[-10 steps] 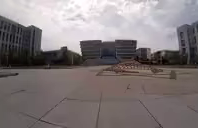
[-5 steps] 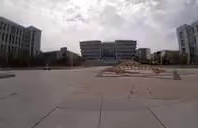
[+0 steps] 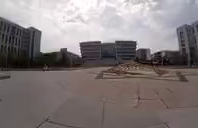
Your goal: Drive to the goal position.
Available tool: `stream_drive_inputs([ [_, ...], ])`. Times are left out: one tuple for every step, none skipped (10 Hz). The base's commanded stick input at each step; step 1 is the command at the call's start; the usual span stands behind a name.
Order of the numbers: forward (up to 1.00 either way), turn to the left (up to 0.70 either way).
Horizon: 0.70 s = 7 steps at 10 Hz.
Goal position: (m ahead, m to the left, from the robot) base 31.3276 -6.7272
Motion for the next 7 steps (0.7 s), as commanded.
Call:
stream_drive_inputs([
  [0.70,0.00],
  [0.70,0.00],
  [0.70,0.00],
  [0.70,0.00],
  [0.70,0.00],
  [0.70,0.00],
  [0.70,0.00],
])
